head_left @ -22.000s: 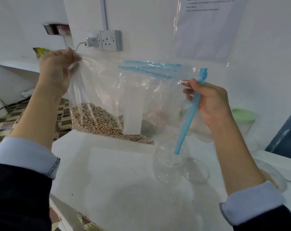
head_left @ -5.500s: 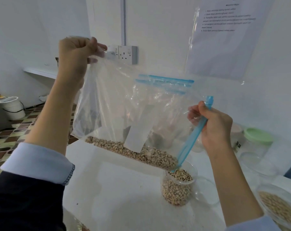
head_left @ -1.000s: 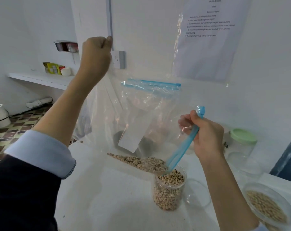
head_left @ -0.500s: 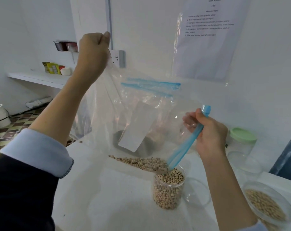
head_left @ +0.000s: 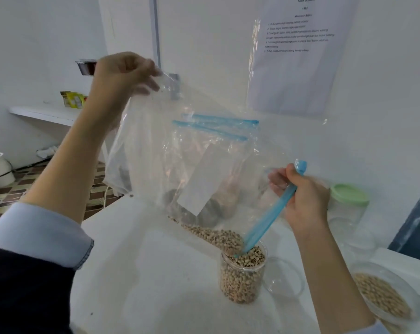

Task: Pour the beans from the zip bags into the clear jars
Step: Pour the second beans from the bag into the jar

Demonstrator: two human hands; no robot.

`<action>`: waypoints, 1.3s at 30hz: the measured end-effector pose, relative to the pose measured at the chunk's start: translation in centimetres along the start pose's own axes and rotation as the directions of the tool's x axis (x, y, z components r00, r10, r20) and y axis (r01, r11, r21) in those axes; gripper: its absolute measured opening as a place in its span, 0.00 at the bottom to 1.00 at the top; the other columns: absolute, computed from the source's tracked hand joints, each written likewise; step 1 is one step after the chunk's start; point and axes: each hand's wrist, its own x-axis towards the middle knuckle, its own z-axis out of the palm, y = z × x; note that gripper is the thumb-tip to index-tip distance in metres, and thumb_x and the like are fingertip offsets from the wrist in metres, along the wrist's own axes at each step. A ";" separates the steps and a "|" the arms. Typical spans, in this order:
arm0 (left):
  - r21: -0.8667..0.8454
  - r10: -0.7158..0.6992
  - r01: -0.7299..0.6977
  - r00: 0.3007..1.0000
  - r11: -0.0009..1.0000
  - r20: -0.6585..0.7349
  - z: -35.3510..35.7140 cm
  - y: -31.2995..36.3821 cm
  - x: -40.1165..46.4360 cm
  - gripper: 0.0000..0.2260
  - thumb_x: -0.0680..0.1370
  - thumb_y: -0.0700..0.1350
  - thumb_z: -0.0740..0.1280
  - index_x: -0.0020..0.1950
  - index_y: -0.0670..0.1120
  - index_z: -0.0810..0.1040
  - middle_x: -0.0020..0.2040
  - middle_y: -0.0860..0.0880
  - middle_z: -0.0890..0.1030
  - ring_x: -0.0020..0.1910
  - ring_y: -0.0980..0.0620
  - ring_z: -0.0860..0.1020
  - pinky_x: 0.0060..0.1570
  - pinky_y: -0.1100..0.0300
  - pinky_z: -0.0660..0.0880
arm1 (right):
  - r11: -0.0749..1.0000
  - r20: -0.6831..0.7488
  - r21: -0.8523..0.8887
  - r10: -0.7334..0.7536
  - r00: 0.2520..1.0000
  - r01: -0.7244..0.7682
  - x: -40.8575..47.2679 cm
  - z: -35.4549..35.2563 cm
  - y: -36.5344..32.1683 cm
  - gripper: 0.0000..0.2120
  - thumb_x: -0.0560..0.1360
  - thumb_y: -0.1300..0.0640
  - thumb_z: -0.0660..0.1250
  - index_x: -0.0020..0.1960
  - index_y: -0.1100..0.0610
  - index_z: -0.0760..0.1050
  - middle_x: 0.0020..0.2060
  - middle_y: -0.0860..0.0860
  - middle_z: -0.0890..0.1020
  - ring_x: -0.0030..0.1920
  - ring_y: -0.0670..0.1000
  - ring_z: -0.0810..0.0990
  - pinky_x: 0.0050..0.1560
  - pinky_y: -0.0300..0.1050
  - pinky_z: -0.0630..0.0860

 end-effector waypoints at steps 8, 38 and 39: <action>0.236 -0.015 -0.023 0.987 0.972 0.157 -0.2 -2.2 -1.8 0.16 0.80 0.37 0.60 0.63 0.53 0.67 0.45 0.51 0.76 0.38 0.57 0.81 0.38 0.66 0.77 | 1.000 0.020 -0.003 0.028 0.999 -0.028 0.7 -0.2 0.3 0.08 0.77 0.64 0.65 0.39 0.60 0.76 0.29 0.52 0.83 0.32 0.49 0.83 0.36 0.40 0.80; 0.255 0.060 -0.083 0.994 0.963 0.094 1.7 -2.2 -0.8 0.15 0.82 0.37 0.50 0.59 0.50 0.74 0.29 0.43 0.66 0.24 0.57 0.63 0.26 0.69 0.63 | 1.000 -0.008 -0.005 0.017 1.000 -0.017 0.2 -0.8 0.3 0.08 0.77 0.64 0.65 0.39 0.62 0.75 0.25 0.51 0.81 0.28 0.48 0.82 0.32 0.40 0.80; 0.255 0.057 -0.081 0.994 0.964 0.098 1.6 -2.1 -0.7 0.15 0.83 0.37 0.50 0.60 0.49 0.73 0.29 0.43 0.66 0.24 0.57 0.63 0.26 0.69 0.63 | 1.000 -0.011 -0.004 0.015 1.000 -0.015 0.3 -0.7 0.4 0.08 0.77 0.64 0.65 0.39 0.62 0.75 0.26 0.51 0.81 0.28 0.48 0.82 0.32 0.40 0.80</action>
